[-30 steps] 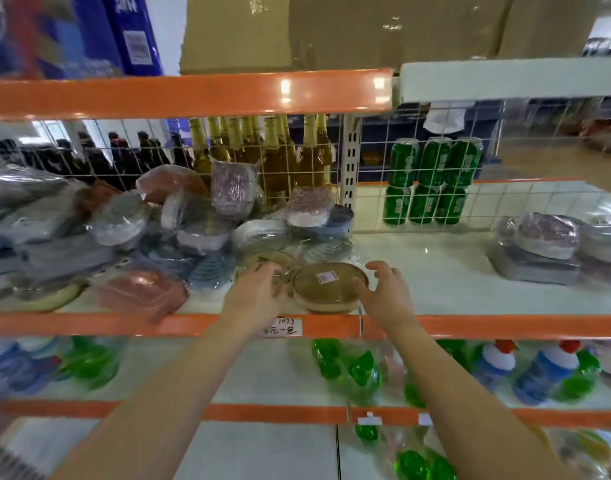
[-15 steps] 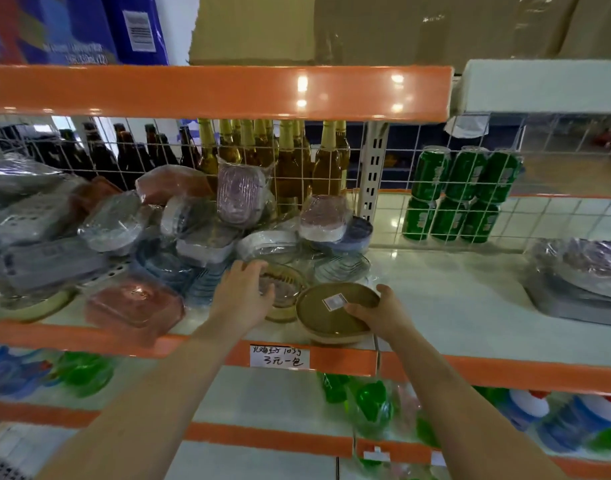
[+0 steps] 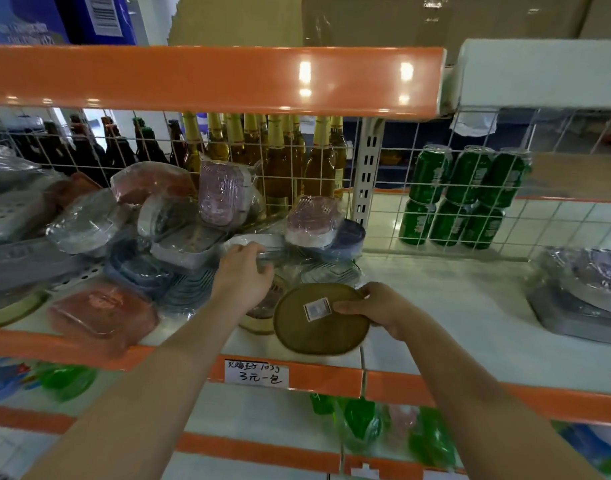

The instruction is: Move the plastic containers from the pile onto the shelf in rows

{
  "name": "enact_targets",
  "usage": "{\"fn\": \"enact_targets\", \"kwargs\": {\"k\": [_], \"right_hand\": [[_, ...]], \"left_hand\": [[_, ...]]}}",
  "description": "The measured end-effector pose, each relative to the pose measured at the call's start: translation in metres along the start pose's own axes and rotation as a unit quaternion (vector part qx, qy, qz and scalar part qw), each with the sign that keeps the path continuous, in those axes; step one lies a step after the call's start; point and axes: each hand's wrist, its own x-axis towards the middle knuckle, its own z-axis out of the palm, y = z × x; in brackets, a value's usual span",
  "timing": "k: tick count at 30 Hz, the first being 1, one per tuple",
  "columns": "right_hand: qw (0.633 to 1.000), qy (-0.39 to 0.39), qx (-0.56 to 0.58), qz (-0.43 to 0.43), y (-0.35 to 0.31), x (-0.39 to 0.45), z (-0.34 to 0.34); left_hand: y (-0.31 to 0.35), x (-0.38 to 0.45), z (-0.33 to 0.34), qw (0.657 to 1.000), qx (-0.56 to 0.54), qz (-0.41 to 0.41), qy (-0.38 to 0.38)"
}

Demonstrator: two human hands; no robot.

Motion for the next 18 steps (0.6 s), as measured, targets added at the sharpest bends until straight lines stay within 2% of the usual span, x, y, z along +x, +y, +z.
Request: {"fn": "enact_targets", "kwargs": {"k": [3, 9, 18], "right_hand": [[1.000, -0.001, 0.025, -0.003, 0.001, 0.000, -0.017], [0.984, 0.034, 0.174, -0.022, 0.002, -0.005, -0.048], [0.968, 0.120, 0.215, -0.050, 0.002, -0.012, -0.061]], "left_hand": [[0.018, 0.006, 0.006, 0.999, -0.031, 0.001, 0.012], [0.040, 0.018, 0.017, 0.996, -0.074, -0.018, 0.041], [0.057, 0.053, 0.032, 0.995, -0.092, -0.012, 0.029]]}}
